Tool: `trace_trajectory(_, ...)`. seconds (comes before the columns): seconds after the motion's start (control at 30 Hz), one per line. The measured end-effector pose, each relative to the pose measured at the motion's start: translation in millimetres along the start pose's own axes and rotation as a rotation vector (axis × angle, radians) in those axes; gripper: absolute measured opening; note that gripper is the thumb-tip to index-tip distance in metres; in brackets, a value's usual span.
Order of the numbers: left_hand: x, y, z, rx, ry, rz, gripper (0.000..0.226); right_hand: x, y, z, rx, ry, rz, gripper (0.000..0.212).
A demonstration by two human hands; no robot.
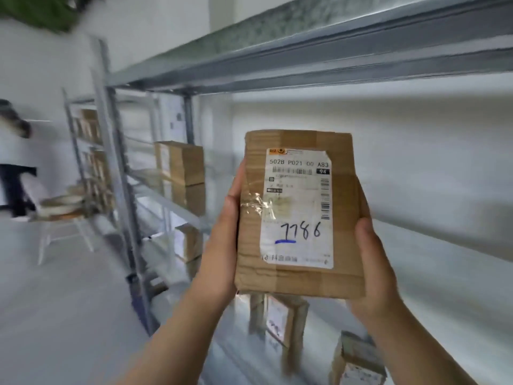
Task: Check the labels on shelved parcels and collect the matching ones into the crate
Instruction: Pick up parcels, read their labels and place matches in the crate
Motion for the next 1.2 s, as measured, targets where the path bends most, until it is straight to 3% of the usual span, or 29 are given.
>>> trace_trajectory(0.13, -128, -28, -40, -0.038, -0.203, 0.090, 0.051, 104, -86, 41, 0.052, 0.153, 0.085, 0.074)
trace_trajectory(0.37, -342, -88, -121, -0.097, -0.481, 0.307, 0.051, 302, -220, 84, 0.196, 0.333, 0.169, 0.098)
trace_trajectory(0.5, -442, -117, -150, -0.118, -0.495, 0.342, 0.056, 400, -291, 106, 0.272, 0.408, 0.212, 0.066)
trace_trajectory(0.6, -498, -122, -159, -0.115, -0.527, 0.390, 0.055, 448, -339, 121, 0.330, 0.447, 0.239, 0.063)
trace_trajectory(0.73, -572, -108, -164, -0.149, -0.647, 0.402, 0.052, 488, -398, 147, 0.356, 0.470, 0.247, 0.066)
trace_trajectory(0.87, -646, -72, -149, -0.149, -0.717, 0.369, 0.051, 510, -467, 186, 0.402, 0.474, 0.240, 0.098)
trace_trajectory(1.03, -741, -7, -90, -0.168, -0.723, 0.318, 0.054, 514, -571, 259, 0.454, 0.423, 0.240, 0.086)
trace_trajectory(1.2, -829, 53, -18, -0.226, -0.668, 0.306, 0.050, 515, -659, 341, 0.487, 0.371, 0.238, 0.092)
Point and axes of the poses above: each hand's wrist, its own z-axis towards the middle knuckle, its own x-axis out of the palm, y = z × x, the point moved 7 cm from there along z, towards the middle knuckle, and after that the axes turned 6 degrees about y, right-handed, at the moved point
